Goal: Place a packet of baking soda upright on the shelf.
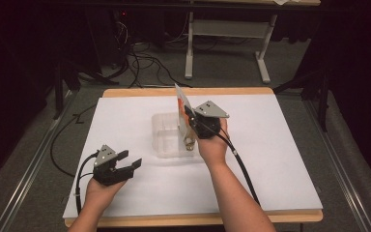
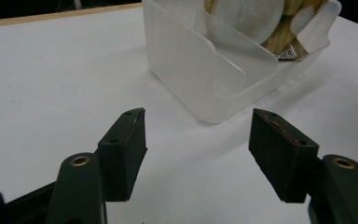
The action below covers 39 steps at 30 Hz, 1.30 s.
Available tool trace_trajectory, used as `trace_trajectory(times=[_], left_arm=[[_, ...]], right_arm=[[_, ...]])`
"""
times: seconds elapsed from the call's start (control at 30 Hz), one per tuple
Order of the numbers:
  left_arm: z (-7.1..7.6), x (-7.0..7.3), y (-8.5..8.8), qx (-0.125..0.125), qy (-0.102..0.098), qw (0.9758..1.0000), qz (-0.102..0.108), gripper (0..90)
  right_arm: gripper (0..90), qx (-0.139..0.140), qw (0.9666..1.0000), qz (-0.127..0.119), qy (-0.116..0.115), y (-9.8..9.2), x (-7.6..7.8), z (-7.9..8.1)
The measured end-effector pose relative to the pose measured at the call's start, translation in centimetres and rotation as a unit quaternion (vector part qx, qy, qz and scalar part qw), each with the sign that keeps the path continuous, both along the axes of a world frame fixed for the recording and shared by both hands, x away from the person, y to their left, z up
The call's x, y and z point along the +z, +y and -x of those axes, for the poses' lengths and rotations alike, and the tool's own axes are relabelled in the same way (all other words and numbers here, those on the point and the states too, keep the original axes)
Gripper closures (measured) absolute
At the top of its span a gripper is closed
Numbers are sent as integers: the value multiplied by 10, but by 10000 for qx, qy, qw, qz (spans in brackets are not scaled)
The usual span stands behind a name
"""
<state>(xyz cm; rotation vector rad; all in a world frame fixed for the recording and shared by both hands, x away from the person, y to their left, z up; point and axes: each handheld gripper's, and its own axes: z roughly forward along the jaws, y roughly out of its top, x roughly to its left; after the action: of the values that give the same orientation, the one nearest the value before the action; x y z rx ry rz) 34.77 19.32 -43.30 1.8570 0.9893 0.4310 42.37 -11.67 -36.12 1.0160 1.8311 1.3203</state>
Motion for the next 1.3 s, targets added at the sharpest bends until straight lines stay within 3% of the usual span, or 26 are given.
trace_trajectory(times=[0.43, 1.3], left_arm=[[0, 0, 0, -2, 24, 10000, 15, 370], [0, 0, 0, 5, 29, 10000, 7, 369]], right_arm=[[900, 22, 9999, -14, 101, 4, -7, -1], [897, 28, 9999, -64, 93, 5, -25, 3]])
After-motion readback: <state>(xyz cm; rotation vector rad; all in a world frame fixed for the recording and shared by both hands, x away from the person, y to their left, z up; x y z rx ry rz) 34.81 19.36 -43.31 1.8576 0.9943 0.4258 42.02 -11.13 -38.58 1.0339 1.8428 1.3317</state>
